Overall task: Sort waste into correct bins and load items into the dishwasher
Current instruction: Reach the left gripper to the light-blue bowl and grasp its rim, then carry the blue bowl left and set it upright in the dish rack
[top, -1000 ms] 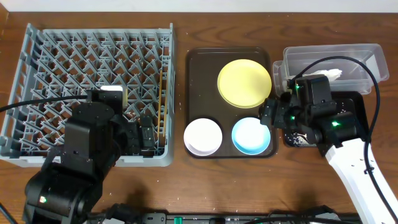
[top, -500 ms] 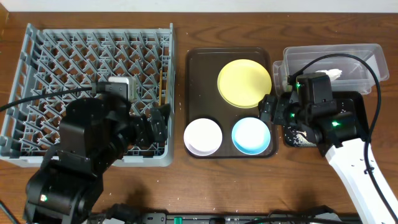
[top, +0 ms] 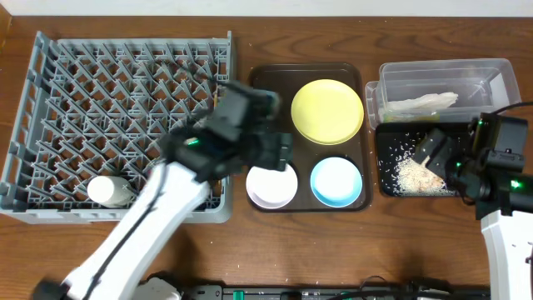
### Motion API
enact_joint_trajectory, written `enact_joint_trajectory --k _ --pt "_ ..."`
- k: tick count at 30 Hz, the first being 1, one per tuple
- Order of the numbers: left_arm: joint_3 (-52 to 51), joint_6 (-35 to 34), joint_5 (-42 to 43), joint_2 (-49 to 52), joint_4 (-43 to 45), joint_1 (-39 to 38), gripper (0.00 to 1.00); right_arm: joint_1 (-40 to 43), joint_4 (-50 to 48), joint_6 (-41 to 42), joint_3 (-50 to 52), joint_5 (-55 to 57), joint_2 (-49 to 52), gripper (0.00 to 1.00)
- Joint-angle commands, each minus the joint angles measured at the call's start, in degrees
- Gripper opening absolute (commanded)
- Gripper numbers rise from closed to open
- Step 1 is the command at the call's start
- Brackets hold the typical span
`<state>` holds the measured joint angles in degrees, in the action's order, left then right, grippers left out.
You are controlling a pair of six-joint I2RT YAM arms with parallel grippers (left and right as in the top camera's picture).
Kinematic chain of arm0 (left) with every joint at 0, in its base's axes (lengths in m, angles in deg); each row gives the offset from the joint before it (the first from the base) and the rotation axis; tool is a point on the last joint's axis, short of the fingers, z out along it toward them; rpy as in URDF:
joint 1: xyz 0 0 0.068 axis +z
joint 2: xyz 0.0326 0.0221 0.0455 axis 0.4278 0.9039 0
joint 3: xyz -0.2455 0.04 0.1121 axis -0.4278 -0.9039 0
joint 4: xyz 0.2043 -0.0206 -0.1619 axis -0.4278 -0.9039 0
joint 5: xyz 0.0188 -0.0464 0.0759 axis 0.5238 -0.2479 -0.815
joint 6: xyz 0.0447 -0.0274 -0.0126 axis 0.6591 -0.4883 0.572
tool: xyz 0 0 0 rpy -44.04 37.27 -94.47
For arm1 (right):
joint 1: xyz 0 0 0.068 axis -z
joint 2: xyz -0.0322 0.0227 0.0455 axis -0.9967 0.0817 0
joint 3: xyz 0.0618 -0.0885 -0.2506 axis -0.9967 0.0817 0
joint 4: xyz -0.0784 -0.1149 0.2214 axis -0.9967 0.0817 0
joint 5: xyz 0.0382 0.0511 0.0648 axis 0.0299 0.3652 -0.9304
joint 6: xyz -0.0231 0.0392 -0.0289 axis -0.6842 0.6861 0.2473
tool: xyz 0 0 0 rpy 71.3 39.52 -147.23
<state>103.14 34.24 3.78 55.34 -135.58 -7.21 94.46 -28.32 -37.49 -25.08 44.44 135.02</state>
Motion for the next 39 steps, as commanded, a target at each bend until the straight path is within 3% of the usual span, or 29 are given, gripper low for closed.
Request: enact_joint_trajectory --k 1,10,17,20,23,25,35,39 --pt "0.6 2.4 -5.2 6.7 4.0 -5.2 0.82 0.7 1.3 0.6 0.0 0.3 0.0 0.99" --pt "0.6 6.1 -5.3 22.3 14.9 -12.9 0.54 0.7 1.3 0.6 0.0 0.3 0.0 0.99" --pt "0.6 6.1 -7.8 28.8 17.7 -13.7 0.38 0.7 1.3 0.6 0.0 0.3 0.0 0.99" --pt "0.6 6.0 -7.8 31.5 19.4 -13.7 0.24 0.7 1.3 0.6 0.0 0.3 0.0 0.99" --pt "0.6 6.0 -7.8 33.4 19.6 -13.7 0.19 0.7 1.3 0.6 0.0 0.3 0.0 0.99" --pt "0.6 6.0 -7.8 34.1 19.6 -13.7 0.10 0.7 1.3 0.6 0.0 0.3 0.0 0.99" --pt "2.6 5.8 -7.9 27.2 16.7 -13.5 0.07 0.7 1.3 0.6 0.0 0.3 0.0 0.99" --pt "4.5 5.8 -21.3 18.3 11.7 -12.2 0.08 0.7 1.3 0.6 0.0 0.3 0.0 0.99"
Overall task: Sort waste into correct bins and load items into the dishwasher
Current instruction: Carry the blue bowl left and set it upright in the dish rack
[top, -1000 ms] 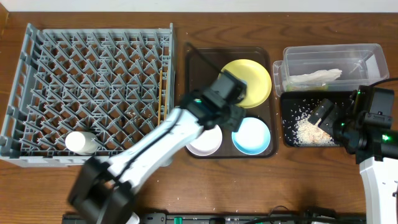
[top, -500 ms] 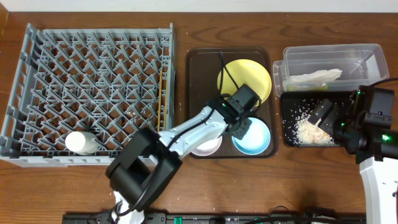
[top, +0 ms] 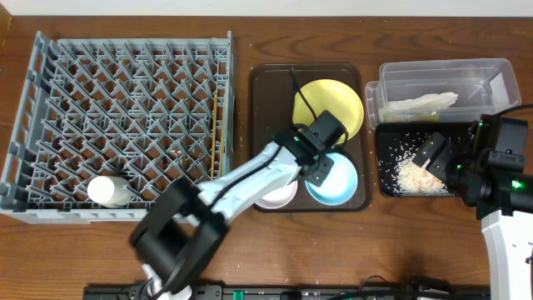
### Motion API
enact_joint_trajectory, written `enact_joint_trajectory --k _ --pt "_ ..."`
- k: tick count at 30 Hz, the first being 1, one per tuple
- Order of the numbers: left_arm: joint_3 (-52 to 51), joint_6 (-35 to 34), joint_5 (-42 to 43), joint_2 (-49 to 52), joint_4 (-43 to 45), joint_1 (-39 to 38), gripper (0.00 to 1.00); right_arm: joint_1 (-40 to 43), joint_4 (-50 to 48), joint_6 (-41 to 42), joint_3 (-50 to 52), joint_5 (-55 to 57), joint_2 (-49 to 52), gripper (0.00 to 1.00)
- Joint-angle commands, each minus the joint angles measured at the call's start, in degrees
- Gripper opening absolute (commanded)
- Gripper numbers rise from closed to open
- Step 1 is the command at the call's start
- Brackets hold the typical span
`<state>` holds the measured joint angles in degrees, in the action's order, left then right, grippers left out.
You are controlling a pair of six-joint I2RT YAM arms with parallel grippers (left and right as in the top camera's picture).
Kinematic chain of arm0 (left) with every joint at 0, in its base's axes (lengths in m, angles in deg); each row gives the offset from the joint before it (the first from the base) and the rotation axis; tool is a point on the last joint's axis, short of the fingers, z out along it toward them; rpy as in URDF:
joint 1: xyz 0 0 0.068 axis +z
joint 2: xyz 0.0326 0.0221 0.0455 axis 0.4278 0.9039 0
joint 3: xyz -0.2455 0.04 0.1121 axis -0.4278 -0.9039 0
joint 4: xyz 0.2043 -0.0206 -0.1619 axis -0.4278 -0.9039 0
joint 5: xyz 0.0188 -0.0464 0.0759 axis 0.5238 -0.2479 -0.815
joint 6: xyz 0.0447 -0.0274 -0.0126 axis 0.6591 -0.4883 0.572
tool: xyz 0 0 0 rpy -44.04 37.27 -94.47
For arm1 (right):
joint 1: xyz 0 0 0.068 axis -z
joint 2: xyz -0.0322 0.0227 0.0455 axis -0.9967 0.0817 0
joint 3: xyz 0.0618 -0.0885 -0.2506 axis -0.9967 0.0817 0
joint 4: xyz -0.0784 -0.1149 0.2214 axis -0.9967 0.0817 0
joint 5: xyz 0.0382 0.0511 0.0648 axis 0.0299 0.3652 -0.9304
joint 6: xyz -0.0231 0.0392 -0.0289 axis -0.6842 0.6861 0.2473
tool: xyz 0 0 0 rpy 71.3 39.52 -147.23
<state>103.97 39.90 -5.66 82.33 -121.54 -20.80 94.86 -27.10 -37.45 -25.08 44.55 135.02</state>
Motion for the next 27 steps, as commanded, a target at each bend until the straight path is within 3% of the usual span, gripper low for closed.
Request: enact_joint_trajectory --k 1,2,8,11,20,27 --pt "3.6 0.1 -15.6 -10.3 -3.3 1.7 0.07 0.3 0.1 0.5 0.0 0.2 0.0 0.99" --pt "3.6 0.2 -26.6 -13.9 -6.3 2.9 0.07 0.3 0.1 0.5 0.0 0.2 0.0 0.99" --pt "3.5 0.2 -64.3 -16.8 -14.1 8.4 0.07 0.3 0.1 0.5 0.0 0.2 0.0 0.99" --pt "2.8 0.2 -72.8 -16.3 -14.8 12.2 0.08 0.3 0.1 0.5 0.0 0.2 0.0 0.99" --pt "2.0 0.2 -75.1 -11.8 -12.4 23.4 0.07 0.3 0.1 0.5 0.0 0.2 0.0 0.99" --pt "2.0 0.2 -75.2 -3.3 -11.6 25.4 0.07 0.3 0.1 0.5 0.0 0.2 0.0 0.99"
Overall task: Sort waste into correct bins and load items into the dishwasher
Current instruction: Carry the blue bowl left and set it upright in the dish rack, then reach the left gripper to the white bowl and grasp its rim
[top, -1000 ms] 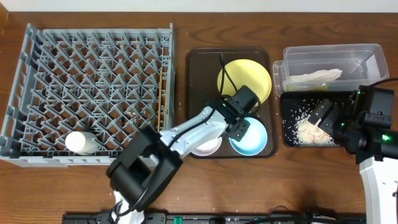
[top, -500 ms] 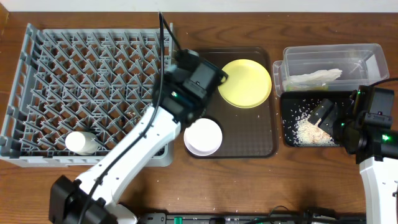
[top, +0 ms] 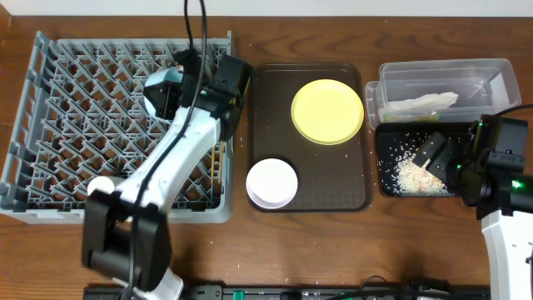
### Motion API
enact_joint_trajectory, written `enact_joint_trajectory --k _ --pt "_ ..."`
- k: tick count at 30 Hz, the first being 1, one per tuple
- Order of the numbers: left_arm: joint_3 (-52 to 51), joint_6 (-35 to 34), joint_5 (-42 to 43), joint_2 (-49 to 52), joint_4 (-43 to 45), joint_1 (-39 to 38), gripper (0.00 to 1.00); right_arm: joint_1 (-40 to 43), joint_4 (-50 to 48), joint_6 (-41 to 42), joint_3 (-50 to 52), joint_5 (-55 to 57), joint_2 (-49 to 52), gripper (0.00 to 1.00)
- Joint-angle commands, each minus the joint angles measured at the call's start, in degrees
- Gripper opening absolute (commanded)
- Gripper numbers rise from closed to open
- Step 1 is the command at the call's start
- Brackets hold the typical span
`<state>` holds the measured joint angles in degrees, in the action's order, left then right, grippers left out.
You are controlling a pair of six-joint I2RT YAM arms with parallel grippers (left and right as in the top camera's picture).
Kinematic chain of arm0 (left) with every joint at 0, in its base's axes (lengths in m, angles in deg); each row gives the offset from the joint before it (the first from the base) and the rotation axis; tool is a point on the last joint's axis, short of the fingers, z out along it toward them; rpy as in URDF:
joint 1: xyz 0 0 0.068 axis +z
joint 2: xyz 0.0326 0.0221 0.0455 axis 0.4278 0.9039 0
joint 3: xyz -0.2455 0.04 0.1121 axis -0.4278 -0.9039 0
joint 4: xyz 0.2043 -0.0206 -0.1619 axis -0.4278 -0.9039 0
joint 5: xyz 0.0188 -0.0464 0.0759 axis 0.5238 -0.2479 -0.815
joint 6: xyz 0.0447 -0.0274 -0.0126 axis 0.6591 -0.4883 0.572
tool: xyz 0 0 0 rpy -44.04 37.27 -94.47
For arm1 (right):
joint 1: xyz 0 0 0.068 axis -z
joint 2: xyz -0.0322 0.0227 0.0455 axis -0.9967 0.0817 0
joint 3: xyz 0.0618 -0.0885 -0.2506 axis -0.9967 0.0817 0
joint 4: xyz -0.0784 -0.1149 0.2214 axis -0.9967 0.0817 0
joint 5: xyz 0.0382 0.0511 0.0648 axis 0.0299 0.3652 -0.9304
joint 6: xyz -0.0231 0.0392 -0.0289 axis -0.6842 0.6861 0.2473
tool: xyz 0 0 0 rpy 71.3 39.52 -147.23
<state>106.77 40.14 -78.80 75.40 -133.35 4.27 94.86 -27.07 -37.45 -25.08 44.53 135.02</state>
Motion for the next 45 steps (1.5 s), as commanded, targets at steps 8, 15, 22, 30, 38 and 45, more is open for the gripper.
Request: enact_joint_trajectory --k 8,15,22,30,38,45 --pt "-0.8 -0.1 -2.0 9.4 -0.1 -0.9 0.07 0.3 0.0 0.5 0.0 0.2 0.0 0.99" --pt "-1.6 -2.4 0.7 10.1 -1.4 -3.5 0.08 0.3 0.1 0.5 0.0 0.2 0.0 0.99" --pt "-1.6 -3.0 1.4 10.1 -6.0 -5.4 0.17 0.3 0.1 0.5 0.0 0.2 0.0 0.99" --pt "-1.6 -3.0 5.8 9.3 -8.9 -11.3 0.36 0.3 0.1 0.5 0.0 0.2 0.0 0.99" --pt "-1.4 -9.0 22.1 2.5 -13.1 -17.3 0.48 0.3 0.1 0.5 0.0 0.2 0.0 0.99" --pt "-1.4 -9.6 53.6 -7.5 -11.7 -20.8 0.19 0.3 0.1 0.5 0.0 0.2 0.0 0.99"
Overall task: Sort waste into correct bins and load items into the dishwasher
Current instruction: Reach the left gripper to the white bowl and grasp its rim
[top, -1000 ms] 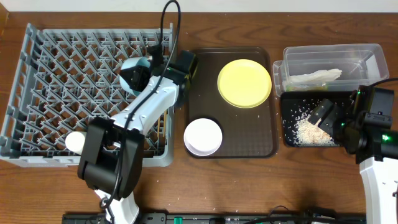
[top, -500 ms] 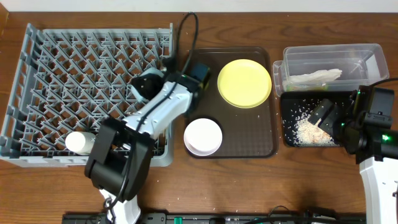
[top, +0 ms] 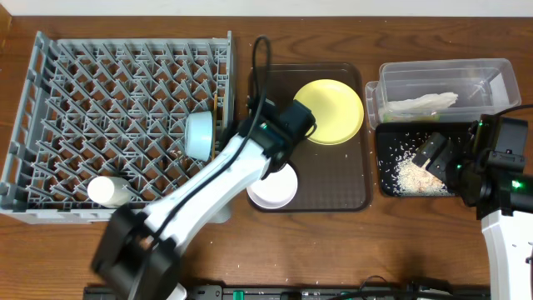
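In the overhead view the blue bowl [top: 200, 134] lies on its side in the grey dish rack [top: 50, 92], near the rack's right edge. My left gripper [top: 301, 119] is over the brown tray [top: 350, 196], at the left rim of the yellow plate [top: 331, 110], apparently open and empty. The left arm partly covers the white bowl [top: 275, 188] at the tray's front left. My right gripper [top: 430, 152] hangs over the black bin [top: 391, 142] with rice grains in it; its jaws cannot be made out.
A white cup [top: 107, 191] lies in the rack's front left corner. A clear plastic bin [top: 391, 79] holding crumpled paper stands behind the black bin. A thin yellow stick rests along the rack's right side.
The left gripper was over the rack's back right with the blue bowl. The bowl now lies in the rack, let go, and the gripper is over the tray beside the yellow plate.
The left gripper first hovered between rack and tray, with blue bowl, white bowl and yellow plate all on the tray. Then it was at the blue bowl. Then the bowl was off the tray, held over the rack. Now it lies there. The right arm never moved.
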### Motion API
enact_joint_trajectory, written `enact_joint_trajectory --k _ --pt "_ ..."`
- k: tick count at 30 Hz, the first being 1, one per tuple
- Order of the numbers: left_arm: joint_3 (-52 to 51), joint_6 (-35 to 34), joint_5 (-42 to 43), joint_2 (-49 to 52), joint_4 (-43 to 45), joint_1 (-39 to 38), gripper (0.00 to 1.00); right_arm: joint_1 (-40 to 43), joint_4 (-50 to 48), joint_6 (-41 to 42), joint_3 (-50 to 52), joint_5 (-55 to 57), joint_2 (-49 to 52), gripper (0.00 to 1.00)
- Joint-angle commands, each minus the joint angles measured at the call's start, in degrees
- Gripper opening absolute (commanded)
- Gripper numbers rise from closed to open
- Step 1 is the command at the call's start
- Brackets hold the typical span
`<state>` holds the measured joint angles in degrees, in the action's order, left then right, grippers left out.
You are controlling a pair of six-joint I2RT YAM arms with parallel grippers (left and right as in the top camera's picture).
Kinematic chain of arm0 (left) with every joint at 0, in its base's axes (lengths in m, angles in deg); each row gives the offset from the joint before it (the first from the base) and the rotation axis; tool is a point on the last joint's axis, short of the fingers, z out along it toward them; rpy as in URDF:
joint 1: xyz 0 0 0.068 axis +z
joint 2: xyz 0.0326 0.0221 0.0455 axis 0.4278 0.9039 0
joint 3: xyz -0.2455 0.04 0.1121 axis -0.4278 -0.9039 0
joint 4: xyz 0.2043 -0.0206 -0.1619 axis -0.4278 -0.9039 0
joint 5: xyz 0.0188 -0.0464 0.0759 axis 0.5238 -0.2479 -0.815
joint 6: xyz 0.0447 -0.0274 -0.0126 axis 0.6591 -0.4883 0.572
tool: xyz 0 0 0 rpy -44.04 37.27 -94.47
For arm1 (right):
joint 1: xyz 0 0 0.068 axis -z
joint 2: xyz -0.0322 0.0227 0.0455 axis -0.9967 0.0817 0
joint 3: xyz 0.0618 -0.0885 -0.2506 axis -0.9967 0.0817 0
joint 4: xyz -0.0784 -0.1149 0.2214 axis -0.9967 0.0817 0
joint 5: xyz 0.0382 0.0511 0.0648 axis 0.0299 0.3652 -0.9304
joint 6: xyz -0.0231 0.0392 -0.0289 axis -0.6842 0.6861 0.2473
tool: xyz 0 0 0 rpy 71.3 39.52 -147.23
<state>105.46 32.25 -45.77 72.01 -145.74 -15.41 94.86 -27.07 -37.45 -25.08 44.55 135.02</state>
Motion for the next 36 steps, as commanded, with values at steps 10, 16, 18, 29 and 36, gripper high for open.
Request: enact_joint_trajectory --k 10,16,18,29,36 --pt "-3.8 -11.9 29.1 0.7 3.6 -2.1 0.08 0.3 0.1 0.5 0.0 0.2 0.0 0.99" --pt "-6.3 -14.5 38.3 9.0 12.5 -2.1 0.08 0.3 0.1 0.5 0.0 0.2 0.0 0.99" --pt "-6.3 -9.5 48.1 12.1 19.3 -2.6 0.08 0.3 0.1 0.5 0.0 0.2 0.0 0.99" --pt "-0.2 0.7 65.1 8.2 23.3 -6.1 0.11 0.3 0.1 0.5 0.0 0.2 0.0 0.99" --pt "-0.2 0.5 39.2 2.1 11.3 -3.6 0.36 0.3 0.1 0.5 0.0 0.2 0.0 0.99"
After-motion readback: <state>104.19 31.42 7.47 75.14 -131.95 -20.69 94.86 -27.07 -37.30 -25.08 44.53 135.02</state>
